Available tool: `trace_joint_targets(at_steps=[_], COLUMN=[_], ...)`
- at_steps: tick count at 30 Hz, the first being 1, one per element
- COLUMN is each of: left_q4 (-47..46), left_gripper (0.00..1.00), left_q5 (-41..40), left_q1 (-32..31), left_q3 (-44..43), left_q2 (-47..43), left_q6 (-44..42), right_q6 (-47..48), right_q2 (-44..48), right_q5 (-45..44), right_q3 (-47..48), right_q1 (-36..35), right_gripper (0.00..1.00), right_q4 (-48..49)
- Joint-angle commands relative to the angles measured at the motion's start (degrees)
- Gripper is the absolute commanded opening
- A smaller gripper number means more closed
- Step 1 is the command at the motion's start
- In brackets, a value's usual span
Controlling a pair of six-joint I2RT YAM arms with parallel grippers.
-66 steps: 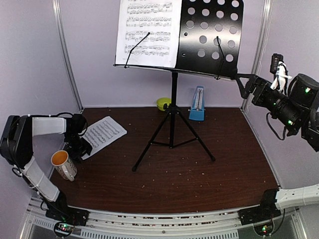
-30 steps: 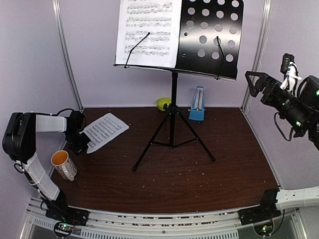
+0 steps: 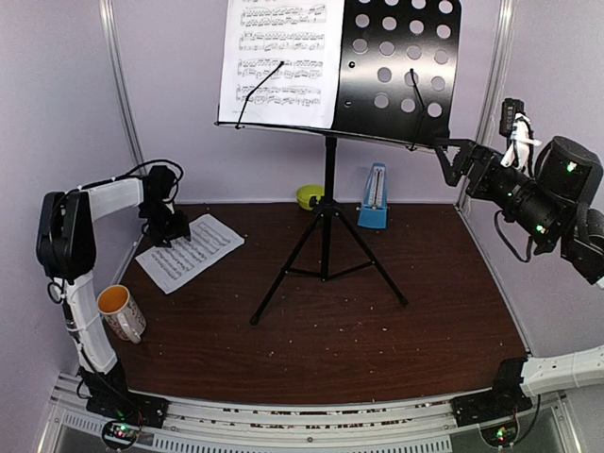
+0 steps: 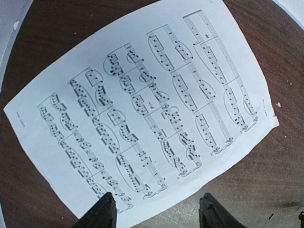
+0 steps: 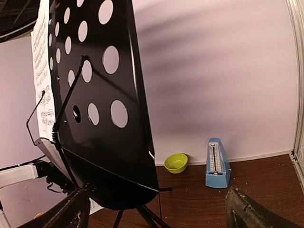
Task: Set up the instrument practice props
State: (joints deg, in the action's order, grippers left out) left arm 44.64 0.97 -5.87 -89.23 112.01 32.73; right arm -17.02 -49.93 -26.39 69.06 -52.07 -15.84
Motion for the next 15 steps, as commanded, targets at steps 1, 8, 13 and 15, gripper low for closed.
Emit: trace_joint_targets(at_steps=[1,8,13,15], left_q4=[2.48,-1.61,-5.34,-7.79], left_gripper=[0.63,0.57,0.52,0.52], left_q5=[5.45,10.17,12.30,12.81], left_q1=[1.45,2.39,2.51,2.36], left_q3=[-4.64,2.87,12.74,17.51], left_q2=[5.56,7.67,5.13,3.64], left_q6=[-3.09,2.49,5.62,6.46], right_q6=[-1.17,-1.64,-1.63,-1.52], right_q2=[2.12,3.32,4.26,4.35], right_q5=[-1.26,-2.50,-3.30,-3.42], right_q3=[0.06,-0.32,-0.68,-0.76], right_q1=[0.26,0.25,0.30,0.28], right_gripper=[1.00,1.00,1.00,1.00], right_q4=[-0.46,-1.53,-1.89,-1.84])
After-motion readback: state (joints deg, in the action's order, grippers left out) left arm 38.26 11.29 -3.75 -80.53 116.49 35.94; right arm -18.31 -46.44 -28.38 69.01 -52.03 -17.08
